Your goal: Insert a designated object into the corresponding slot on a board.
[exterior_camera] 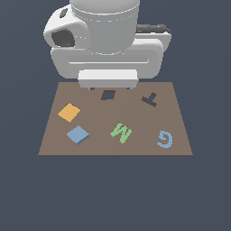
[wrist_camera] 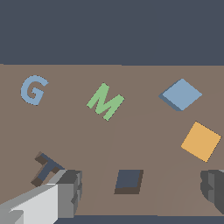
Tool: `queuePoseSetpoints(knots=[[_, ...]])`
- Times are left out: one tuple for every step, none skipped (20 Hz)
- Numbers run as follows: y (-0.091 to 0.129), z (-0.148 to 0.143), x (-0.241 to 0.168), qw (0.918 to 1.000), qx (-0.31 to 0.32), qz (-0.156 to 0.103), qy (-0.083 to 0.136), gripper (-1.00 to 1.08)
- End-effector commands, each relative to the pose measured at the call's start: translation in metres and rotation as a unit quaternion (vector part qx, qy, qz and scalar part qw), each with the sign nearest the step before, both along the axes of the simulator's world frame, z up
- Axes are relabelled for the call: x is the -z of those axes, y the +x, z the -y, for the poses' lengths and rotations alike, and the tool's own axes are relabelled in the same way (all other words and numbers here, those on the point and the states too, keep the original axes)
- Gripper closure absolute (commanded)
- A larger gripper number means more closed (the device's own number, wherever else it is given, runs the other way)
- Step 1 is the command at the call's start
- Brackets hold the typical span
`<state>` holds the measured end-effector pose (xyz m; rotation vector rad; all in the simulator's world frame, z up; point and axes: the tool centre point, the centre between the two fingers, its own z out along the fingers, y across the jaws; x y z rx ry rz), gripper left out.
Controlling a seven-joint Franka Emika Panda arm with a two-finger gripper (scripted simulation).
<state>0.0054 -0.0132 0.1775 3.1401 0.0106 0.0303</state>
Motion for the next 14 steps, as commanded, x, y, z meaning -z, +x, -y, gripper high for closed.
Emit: queuePoseSetpoints(knots=[[0.0,0.0,0.0,1.0,0.0,0.0,0.0,-0.92],[0.0,0.0,0.0,1.0,0.0,0.0,0.0,-0.92],[0.0,0.0,0.0,1.0,-0.001,0.0,0.0,-0.92],[0.0,0.001,0.001,1.0,-0.002,0.0,0.0,-0.92],[0.0,0.001,0.001,1.0,-0.004,0.0,0.0,-0.92],[0.0,0.002,0.002,1.0,-0.007,0.0,0.0,-0.92],[0.0,0.003,0.003,1.0,-0.009,0.0,0.0,-0.92],[0.001,0.004,0.004,0.9999,-0.013,0.0,0.0,-0.92],[0.001,0.005,0.005,0.9999,-0.017,0.0,0.0,-0.92],[0.001,0.007,0.006,0.9998,-0.021,0.0,0.0,-0.92],[0.001,0.008,0.007,0.9997,-0.026,-0.001,0.0,-0.92],[0.002,0.01,0.009,0.9995,-0.032,-0.001,0.0,-0.92],[0.002,0.012,0.011,0.9993,-0.038,-0.001,0.0,-0.92],[0.003,0.014,0.013,0.999,-0.044,-0.001,0.0,-0.92]])
